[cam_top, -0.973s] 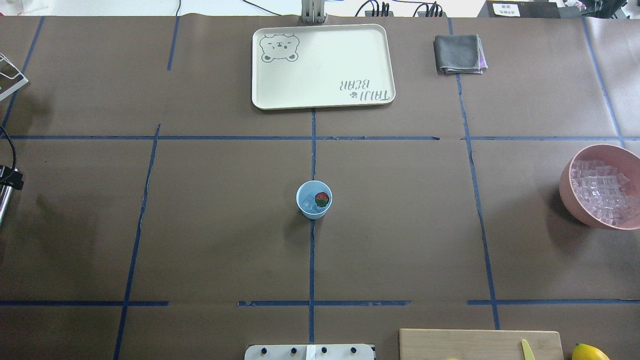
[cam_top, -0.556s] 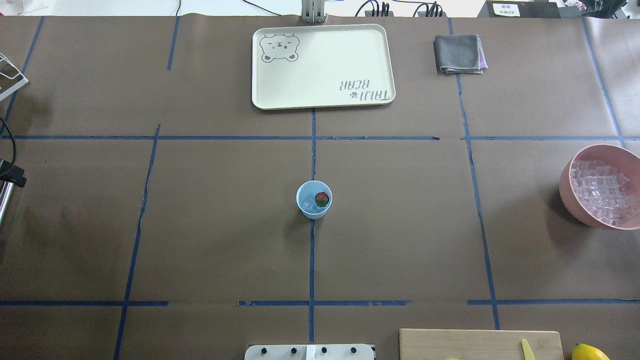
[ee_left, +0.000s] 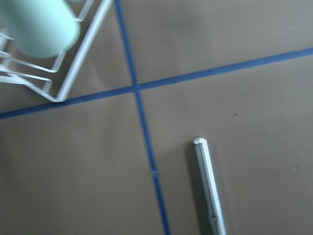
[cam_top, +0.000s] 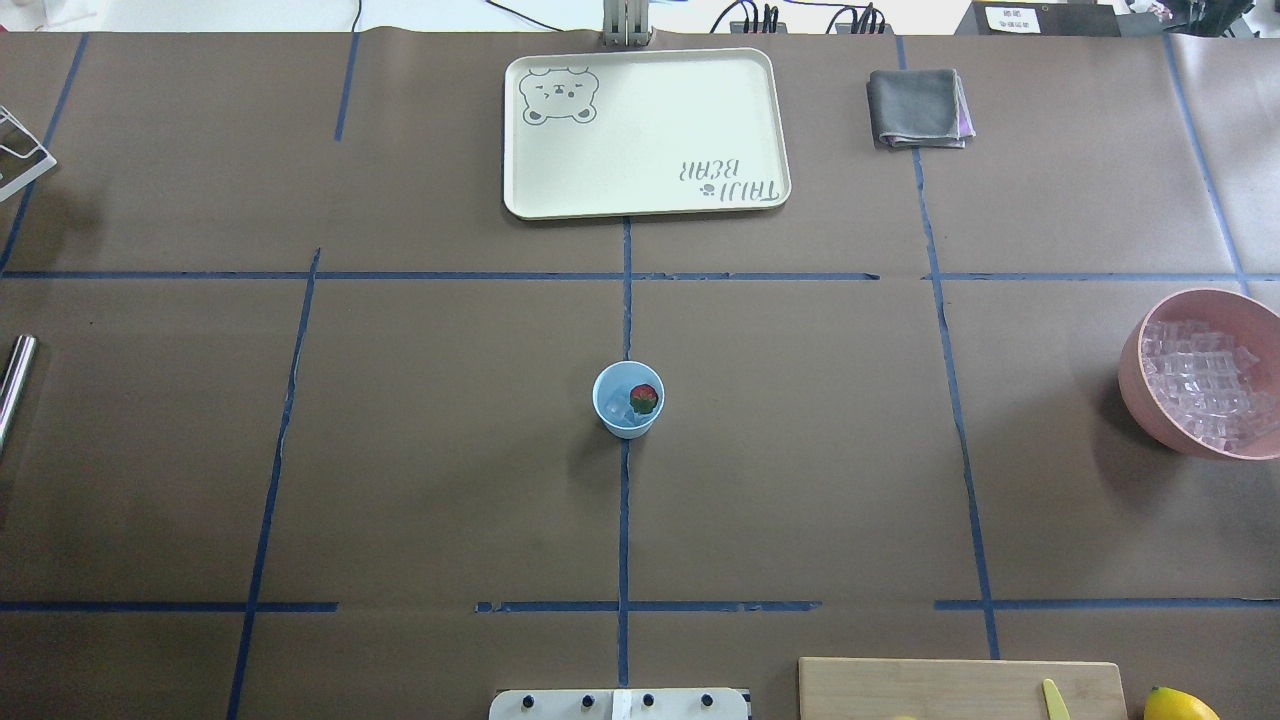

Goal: Mash ice and strawberries in cup
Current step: 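Open the left gripper to release the pestle and rise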

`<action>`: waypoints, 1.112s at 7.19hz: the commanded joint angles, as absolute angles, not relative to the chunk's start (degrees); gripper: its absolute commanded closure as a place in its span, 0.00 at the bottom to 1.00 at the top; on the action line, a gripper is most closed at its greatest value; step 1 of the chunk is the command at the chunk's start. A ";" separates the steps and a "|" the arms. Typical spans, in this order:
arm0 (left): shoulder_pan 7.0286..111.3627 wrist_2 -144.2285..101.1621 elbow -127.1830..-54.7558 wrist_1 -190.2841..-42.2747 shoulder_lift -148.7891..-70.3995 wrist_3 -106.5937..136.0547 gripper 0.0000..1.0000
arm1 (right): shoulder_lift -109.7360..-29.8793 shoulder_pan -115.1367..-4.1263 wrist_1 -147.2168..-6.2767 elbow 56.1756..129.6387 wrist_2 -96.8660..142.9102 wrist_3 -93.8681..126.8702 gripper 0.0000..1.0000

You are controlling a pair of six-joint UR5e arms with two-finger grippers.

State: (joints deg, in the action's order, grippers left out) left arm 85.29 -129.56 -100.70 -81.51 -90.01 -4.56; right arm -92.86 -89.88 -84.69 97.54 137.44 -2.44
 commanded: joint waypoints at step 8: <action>92.73 -137.11 -90.88 -86.13 -89.03 -8.00 0.00 | -93.43 -89.91 -85.69 97.21 139.48 -2.46 0.00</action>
